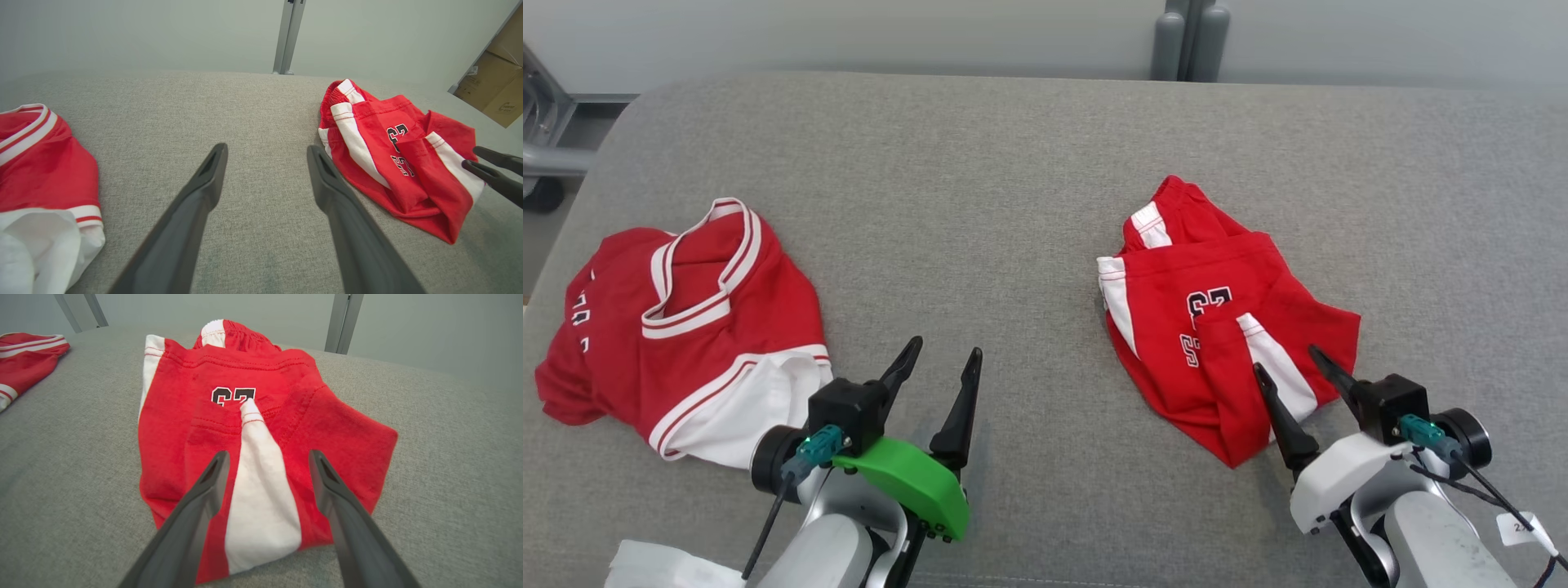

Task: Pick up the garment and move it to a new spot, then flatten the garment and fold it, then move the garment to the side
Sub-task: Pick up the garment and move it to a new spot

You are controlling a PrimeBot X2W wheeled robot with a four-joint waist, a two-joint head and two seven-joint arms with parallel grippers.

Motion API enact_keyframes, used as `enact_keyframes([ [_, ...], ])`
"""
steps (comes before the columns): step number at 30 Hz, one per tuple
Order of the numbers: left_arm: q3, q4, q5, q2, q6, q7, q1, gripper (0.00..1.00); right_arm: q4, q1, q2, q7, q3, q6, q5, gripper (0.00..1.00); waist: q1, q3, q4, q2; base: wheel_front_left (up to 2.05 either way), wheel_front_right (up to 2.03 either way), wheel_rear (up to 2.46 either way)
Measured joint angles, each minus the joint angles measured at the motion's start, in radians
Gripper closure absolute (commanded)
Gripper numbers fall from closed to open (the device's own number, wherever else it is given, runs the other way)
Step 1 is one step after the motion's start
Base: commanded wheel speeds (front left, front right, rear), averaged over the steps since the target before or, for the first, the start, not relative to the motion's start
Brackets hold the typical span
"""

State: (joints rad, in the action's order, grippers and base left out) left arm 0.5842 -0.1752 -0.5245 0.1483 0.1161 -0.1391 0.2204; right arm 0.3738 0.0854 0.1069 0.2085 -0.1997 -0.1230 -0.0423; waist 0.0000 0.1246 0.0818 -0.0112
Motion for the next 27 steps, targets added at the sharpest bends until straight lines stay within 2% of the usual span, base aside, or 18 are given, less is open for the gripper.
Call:
enact_keyframes([
  [7,-0.020,0.029,0.000,0.002,0.000,-0.020,-0.017,0.00,0.045,0.058,0.008,-0.011,0.000,0.000,-0.001,0.00,0.0000,0.005,0.053,0.0000,0.00,0.00,0.00],
  [13,-0.035,0.044,0.002,0.009,0.003,-0.029,-0.044,0.00,0.103,0.075,0.016,-0.025,-0.001,0.000,-0.001,0.01,0.0000,0.008,0.066,0.0000,0.00,0.00,0.00],
  [15,-0.039,0.054,0.002,0.009,0.003,-0.029,-0.053,0.00,0.118,0.075,0.017,-0.026,-0.003,0.000,-0.002,0.09,0.0000,0.008,0.067,0.0000,0.00,0.00,0.00],
  [17,-0.044,0.057,0.005,0.011,0.003,-0.029,-0.058,0.00,0.131,0.075,0.016,-0.026,-0.006,0.000,-0.005,0.41,0.0000,0.009,0.067,0.0000,0.00,0.00,0.00],
  [18,-0.050,0.062,0.006,0.013,0.003,-0.029,-0.060,0.00,0.134,0.075,0.016,-0.026,-0.009,0.000,-0.005,0.66,0.0000,0.010,0.067,0.0000,0.00,0.00,0.00],
  [19,-0.059,0.067,0.007,0.016,0.003,-0.029,-0.061,0.00,0.138,0.079,0.015,-0.029,-0.013,0.000,-0.005,0.84,0.0000,0.012,0.065,0.0000,0.00,0.00,0.00],
  [20,-0.064,0.070,0.007,0.019,0.004,-0.029,-0.061,0.00,0.142,0.085,0.013,-0.029,-0.016,0.000,-0.006,0.95,0.0000,0.014,0.064,0.0000,0.00,0.00,0.00],
  [21,-0.068,0.071,0.007,0.022,0.005,-0.030,-0.062,0.00,0.147,0.093,0.012,-0.029,-0.017,0.000,-0.008,1.00,0.0000,0.016,0.061,0.0000,0.00,0.00,0.00],
  [27,-0.072,0.084,0.009,0.021,0.006,-0.030,-0.063,0.00,0.141,0.119,0.011,-0.024,-0.008,0.000,-0.034,1.00,0.0000,0.018,0.053,0.0000,0.00,0.00,0.00],
])
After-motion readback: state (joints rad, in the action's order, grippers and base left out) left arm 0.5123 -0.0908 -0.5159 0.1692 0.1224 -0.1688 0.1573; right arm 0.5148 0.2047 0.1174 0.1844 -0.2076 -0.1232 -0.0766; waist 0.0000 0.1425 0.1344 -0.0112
